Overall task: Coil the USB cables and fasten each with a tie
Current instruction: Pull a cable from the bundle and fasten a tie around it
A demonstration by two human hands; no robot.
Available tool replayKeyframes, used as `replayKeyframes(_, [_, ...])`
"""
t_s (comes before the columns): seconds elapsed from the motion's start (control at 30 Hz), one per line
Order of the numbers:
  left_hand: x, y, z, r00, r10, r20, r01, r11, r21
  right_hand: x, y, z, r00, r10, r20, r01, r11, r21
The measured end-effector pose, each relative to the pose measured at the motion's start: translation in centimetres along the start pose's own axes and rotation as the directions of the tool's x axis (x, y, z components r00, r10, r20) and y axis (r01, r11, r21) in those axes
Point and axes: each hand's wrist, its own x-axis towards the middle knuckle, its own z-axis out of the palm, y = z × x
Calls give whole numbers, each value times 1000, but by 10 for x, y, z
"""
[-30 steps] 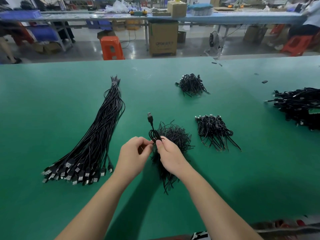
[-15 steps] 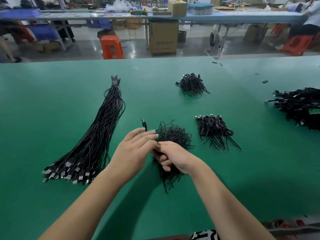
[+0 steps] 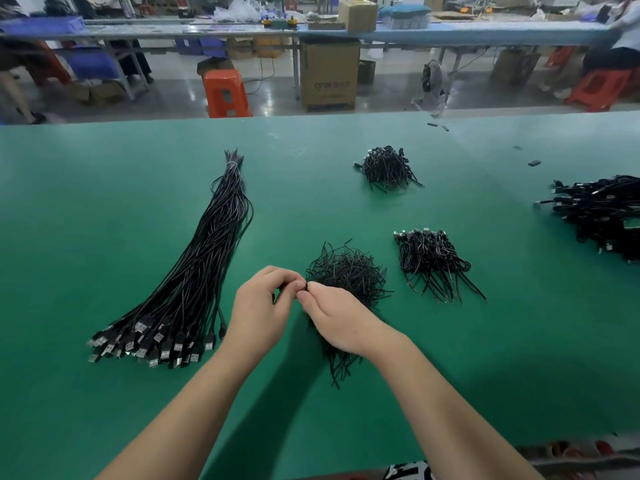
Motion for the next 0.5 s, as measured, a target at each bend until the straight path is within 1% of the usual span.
replayKeyframes(0.07, [0, -2, 2, 995, -103, 21, 103, 994, -41, -1, -1, 1, 999, -47, -19, 44, 985, -167])
replayKeyframes(0.17, [3, -5, 1, 960, -263, 95, 272, 958, -93, -1, 0, 4, 990, -135, -32, 112, 914, -389])
replayKeyframes(0.27, [4, -8, -4, 922, -357, 150, 379, 910, -168, -1, 1, 5, 984, -180, -17, 151, 871, -467])
replayKeyframes(0.33, [5, -10, -8, 914, -384, 134, 404, 895, -188, 0, 1, 6, 981, -194, -11, 163, 852, -497])
replayKeyframes(0.43, [6, -10, -10, 928, -361, 92, 370, 922, -112, 3, 0, 9, 981, -195, -19, 151, 813, -563])
replayKeyframes(0.5, [7, -5, -11, 933, -344, 106, 354, 931, -88, 4, -2, 12, 982, -190, -19, 142, 792, -593])
